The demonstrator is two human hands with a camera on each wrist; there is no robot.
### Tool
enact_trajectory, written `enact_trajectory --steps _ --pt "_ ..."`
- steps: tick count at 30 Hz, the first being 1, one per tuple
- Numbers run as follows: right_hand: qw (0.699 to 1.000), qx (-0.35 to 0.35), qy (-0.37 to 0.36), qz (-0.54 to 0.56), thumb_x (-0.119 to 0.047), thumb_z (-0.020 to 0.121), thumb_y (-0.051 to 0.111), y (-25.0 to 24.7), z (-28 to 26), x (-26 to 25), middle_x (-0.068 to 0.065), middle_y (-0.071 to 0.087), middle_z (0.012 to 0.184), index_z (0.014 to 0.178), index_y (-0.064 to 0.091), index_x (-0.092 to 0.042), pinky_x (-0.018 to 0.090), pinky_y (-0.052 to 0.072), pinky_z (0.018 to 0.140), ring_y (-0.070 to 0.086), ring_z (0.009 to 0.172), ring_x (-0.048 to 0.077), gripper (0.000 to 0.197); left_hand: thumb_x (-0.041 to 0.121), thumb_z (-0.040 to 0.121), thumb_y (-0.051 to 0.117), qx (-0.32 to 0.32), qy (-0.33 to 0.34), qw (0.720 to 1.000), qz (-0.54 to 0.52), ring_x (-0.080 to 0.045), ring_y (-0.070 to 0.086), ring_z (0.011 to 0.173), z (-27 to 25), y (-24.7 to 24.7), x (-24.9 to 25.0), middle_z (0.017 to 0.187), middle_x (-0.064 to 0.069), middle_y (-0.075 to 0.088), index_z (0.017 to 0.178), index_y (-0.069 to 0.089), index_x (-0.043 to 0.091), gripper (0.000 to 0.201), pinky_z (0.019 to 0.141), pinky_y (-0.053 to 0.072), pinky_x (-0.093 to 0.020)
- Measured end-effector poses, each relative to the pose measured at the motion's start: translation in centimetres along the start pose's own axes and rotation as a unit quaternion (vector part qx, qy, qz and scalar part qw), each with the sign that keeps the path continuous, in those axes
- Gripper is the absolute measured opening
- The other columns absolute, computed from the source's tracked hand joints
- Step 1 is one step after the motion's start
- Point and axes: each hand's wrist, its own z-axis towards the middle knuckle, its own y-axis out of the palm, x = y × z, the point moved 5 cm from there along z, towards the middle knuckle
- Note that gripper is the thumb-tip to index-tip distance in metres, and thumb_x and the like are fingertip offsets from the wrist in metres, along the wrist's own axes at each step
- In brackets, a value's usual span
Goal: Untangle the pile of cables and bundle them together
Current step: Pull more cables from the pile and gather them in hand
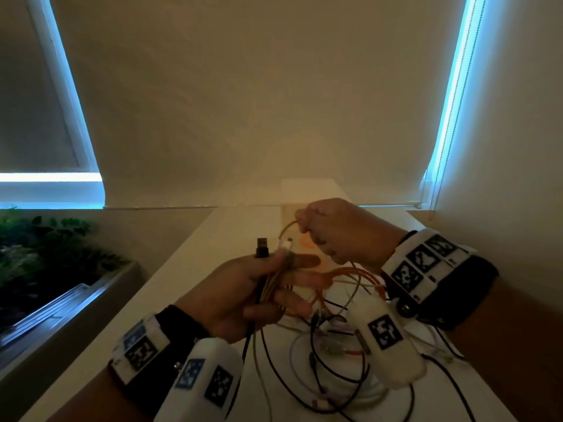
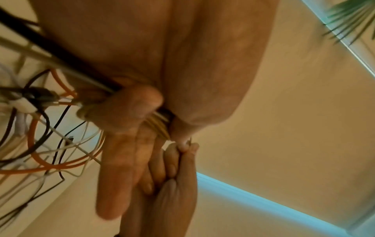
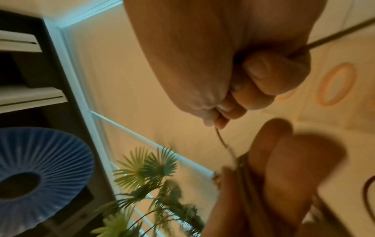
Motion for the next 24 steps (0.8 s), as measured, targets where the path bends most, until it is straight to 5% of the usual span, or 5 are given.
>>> enact_trajectory --steps 6,9,16,21,24 --pt "0.996 0.016 -0.083 -0.037 -0.019 0.102 0.047 1.6 -3.0 -2.0 -0.002 0.064 0.075 0.086 0.062 -0.008 0.031 0.059 0.058 0.064 0.061 0.006 0.024 0.031 0.108 0.039 0.045 0.075 0.991 -0.104 -0.032 0.077 0.088 0.9 0.1 0.6 0.11 -0.02 0.075 0.113 0.069 0.002 0.042 0.066 0.062 -0.028" --pt "0.995 0.035 -0.026 0.091 -0.016 0.105 0.041 0.8 -3.5 -1.1 -0.003 0.07 0.069 0.086 0.057 -0.005 0.016 0.046 0.04 0.06 0.044 0.002 0.027 0.035 0.108 0.036 0.05 0.078 0.991 -0.094 -0.033 0.073 0.108 1.0 -0.2 0.6 0.132 -0.015 0.068 0.132 0.064 0.005 0.047 0.059 0.06 -0.021" --pt "0.968 0.079 0.049 0.232 -0.026 0.106 0.036 -0.2 -3.1 0.9 -0.006 0.038 0.046 0.086 0.052 -0.013 0.018 0.021 0.033 0.03 0.035 0.005 0.029 0.037 0.107 0.035 0.076 0.042 0.995 0.039 -0.023 0.076 0.089 0.8 -0.1 0.0 0.13 -0.01 0.071 0.134 0.06 0.008 0.047 0.04 0.029 -0.016" --pt "0.965 0.095 0.041 0.241 -0.025 0.107 0.034 -1.2 -2.9 0.9 -0.004 0.036 0.049 0.087 0.051 -0.011 0.016 0.02 0.034 0.027 0.037 0.006 0.029 0.037 0.106 0.035 0.06 0.038 0.996 0.05 -0.024 0.077 0.093 0.7 0.4 -0.1 0.129 -0.009 0.071 0.134 0.059 0.009 0.046 0.04 0.028 -0.016" --pt "0.982 0.057 -0.007 0.182 -0.02 0.106 0.036 -0.3 -3.9 -0.6 -0.008 0.044 0.047 0.088 0.052 -0.008 0.017 0.027 0.034 0.036 0.033 0.003 0.027 0.037 0.108 0.035 0.072 0.059 0.995 -0.017 -0.031 0.074 0.102 1.4 0.1 0.1 0.13 -0.01 0.07 0.134 0.06 0.008 0.046 0.046 0.046 -0.017"
